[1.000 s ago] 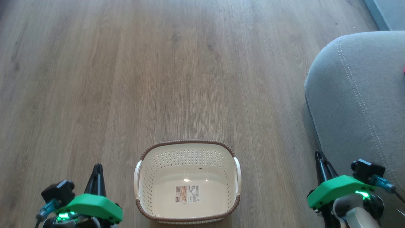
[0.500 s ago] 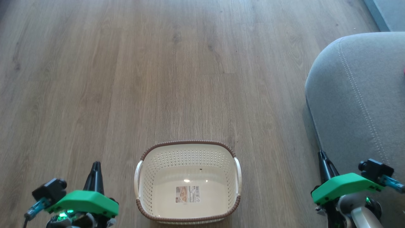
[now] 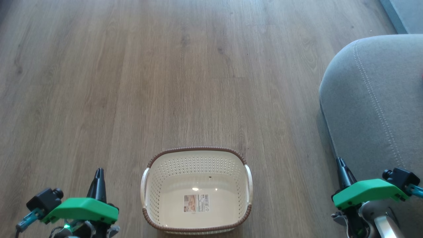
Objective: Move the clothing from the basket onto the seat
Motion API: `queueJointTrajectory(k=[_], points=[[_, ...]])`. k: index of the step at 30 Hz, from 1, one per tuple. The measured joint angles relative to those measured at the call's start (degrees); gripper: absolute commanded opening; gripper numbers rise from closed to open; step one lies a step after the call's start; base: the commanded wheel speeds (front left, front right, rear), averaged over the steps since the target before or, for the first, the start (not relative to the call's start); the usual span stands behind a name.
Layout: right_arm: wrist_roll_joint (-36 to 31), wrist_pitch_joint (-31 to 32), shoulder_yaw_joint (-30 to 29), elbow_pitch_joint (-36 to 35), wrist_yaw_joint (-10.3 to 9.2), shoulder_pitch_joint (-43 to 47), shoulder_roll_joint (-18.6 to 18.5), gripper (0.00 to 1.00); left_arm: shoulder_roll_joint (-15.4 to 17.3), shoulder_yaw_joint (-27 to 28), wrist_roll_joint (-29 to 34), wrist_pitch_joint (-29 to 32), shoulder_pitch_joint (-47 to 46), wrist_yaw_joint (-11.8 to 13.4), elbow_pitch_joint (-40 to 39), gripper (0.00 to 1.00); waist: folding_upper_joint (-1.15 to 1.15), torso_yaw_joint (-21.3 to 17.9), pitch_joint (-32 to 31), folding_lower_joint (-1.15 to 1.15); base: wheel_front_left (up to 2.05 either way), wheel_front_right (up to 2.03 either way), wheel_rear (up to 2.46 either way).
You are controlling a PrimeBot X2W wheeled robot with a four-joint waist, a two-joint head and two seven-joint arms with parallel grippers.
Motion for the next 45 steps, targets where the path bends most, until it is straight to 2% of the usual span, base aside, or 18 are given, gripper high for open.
queueJointTrajectory(k=[45], points=[[25.85,7.37,-6.55,-2.01,0.0,0.0,1.72,0.0,-0.01,2.19,-29.45,7.34,-2.26,-2.45,-0.96,0.0,0.0,0.44,-0.49,0.0,0.0,0.0,0.0]])
